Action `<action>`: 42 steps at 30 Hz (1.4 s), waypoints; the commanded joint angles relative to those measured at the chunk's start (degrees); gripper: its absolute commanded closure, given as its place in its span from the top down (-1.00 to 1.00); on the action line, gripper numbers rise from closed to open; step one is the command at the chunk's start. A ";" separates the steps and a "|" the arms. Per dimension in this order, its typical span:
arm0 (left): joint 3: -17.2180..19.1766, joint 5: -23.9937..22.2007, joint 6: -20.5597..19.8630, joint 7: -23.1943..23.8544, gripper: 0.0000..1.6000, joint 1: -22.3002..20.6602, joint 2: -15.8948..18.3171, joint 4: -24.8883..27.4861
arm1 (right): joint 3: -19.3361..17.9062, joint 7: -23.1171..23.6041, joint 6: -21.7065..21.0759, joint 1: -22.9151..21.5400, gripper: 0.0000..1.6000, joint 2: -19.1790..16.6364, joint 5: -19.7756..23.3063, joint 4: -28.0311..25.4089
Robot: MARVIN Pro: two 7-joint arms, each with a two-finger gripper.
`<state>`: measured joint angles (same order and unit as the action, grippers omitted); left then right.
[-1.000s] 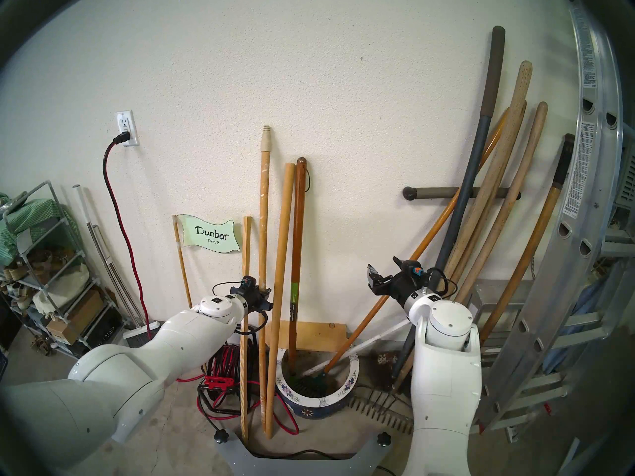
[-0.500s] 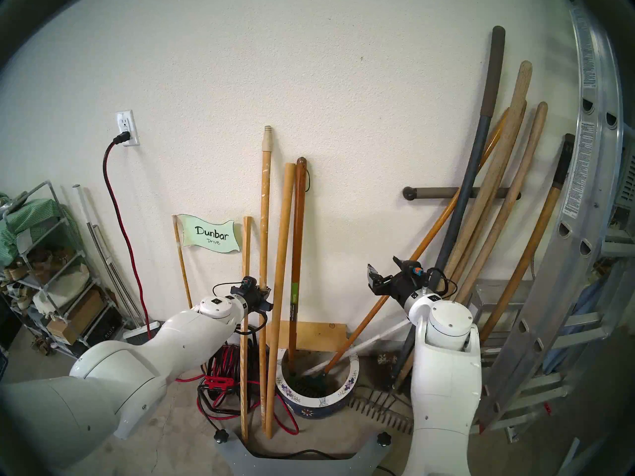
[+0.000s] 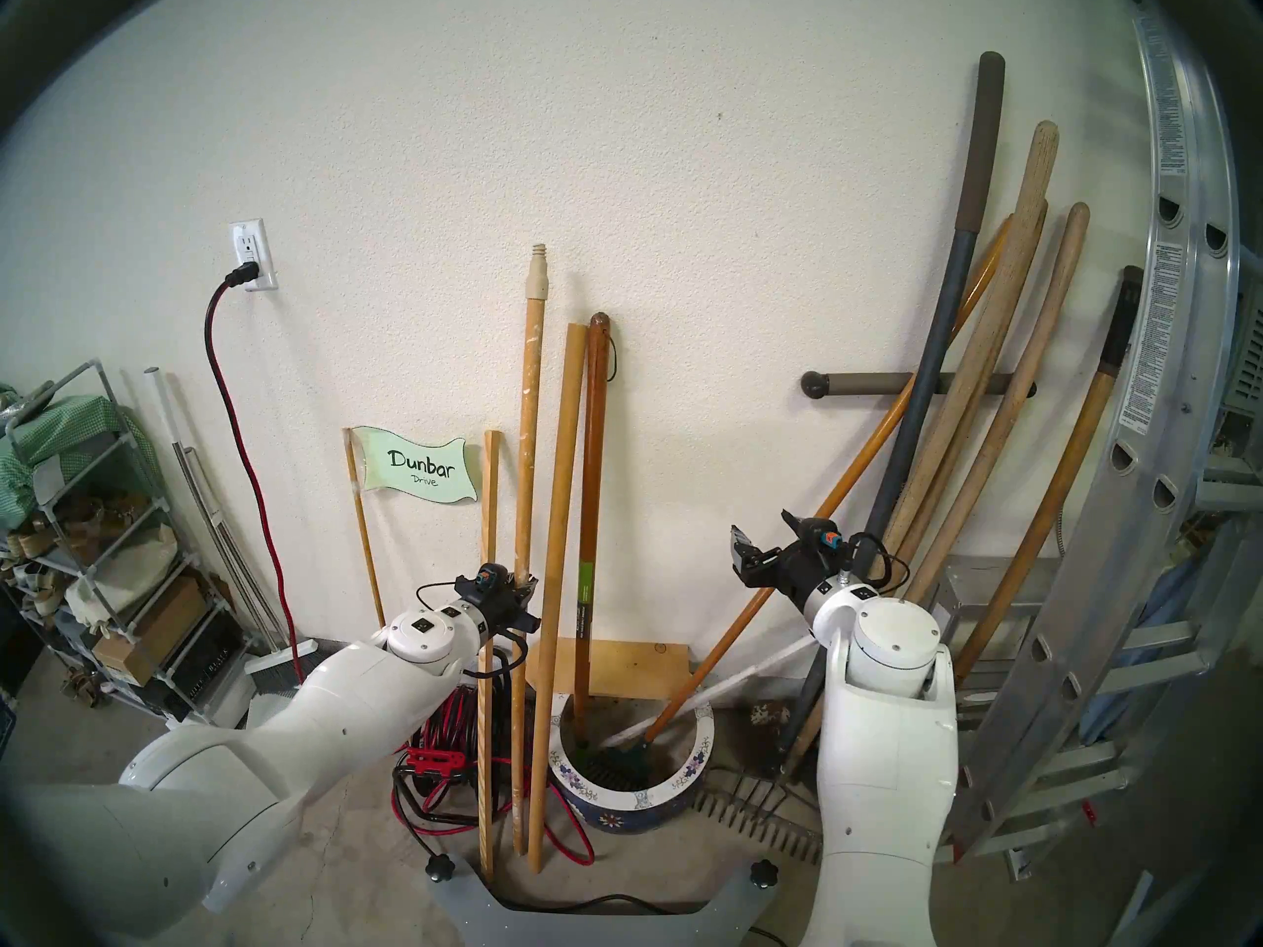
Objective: Put wooden sticks into the pot
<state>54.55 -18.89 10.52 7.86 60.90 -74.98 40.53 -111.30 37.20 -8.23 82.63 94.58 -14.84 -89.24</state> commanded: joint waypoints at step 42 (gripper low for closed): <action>4.01 -1.31 8.36 -6.63 -1.00 23.73 12.63 39.77 | 6.84 8.35 -1.32 3.19 1.00 -0.86 4.91 -1.87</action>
<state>58.19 -20.05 17.64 1.64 81.91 -63.77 74.29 -107.42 42.57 -9.30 84.14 94.26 -11.98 -89.66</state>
